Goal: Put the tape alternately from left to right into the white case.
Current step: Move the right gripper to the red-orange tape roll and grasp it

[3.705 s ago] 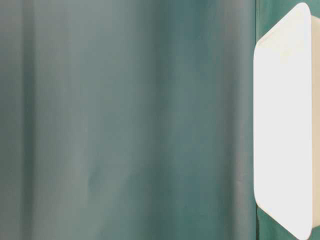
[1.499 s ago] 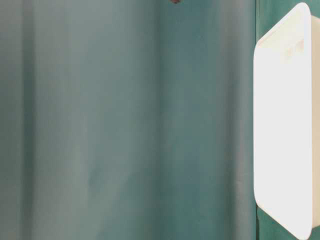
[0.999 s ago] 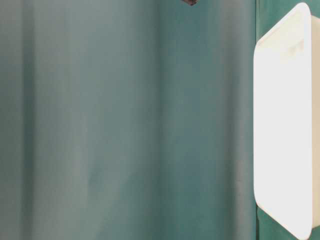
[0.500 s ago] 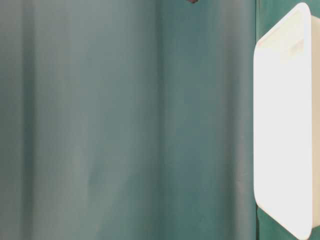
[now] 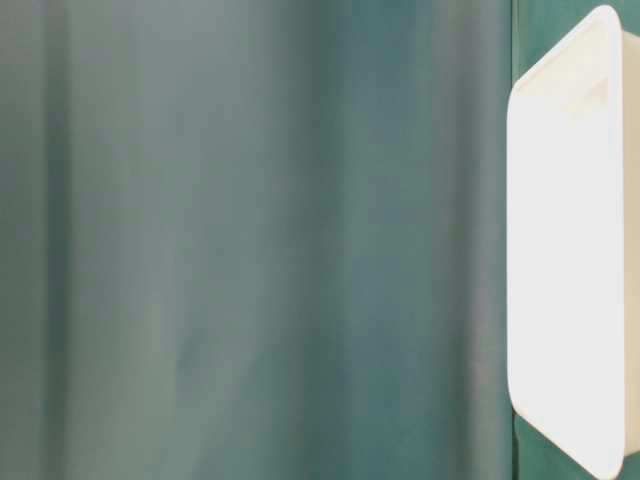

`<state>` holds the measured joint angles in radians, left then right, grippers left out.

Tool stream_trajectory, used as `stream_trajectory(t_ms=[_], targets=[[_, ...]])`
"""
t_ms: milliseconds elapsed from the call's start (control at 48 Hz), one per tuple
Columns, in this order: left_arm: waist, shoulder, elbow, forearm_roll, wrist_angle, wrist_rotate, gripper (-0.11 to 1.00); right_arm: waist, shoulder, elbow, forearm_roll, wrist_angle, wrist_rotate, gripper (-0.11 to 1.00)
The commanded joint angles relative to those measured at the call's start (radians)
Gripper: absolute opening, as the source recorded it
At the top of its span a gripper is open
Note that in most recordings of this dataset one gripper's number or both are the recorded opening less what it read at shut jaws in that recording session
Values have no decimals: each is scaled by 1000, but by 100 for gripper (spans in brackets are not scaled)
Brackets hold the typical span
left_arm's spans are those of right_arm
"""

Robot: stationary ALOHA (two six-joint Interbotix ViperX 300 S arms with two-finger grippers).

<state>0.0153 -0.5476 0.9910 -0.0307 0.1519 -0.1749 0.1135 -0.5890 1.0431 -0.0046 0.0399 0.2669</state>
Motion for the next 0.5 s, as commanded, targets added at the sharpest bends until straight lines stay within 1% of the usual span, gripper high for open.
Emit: stream_trajectory(t_ms=[0, 271, 479], targets=[[2, -3, -17, -2, -5, 0, 64, 3, 12, -20, -2, -11, 2, 81], [2, -3, -12, -2, -5, 0, 64, 12, 57, -34, 0, -6, 5, 81], [2, -2, -8, 0, -5, -2, 64, 40, 127, -66, -2, 11, 6, 81]])
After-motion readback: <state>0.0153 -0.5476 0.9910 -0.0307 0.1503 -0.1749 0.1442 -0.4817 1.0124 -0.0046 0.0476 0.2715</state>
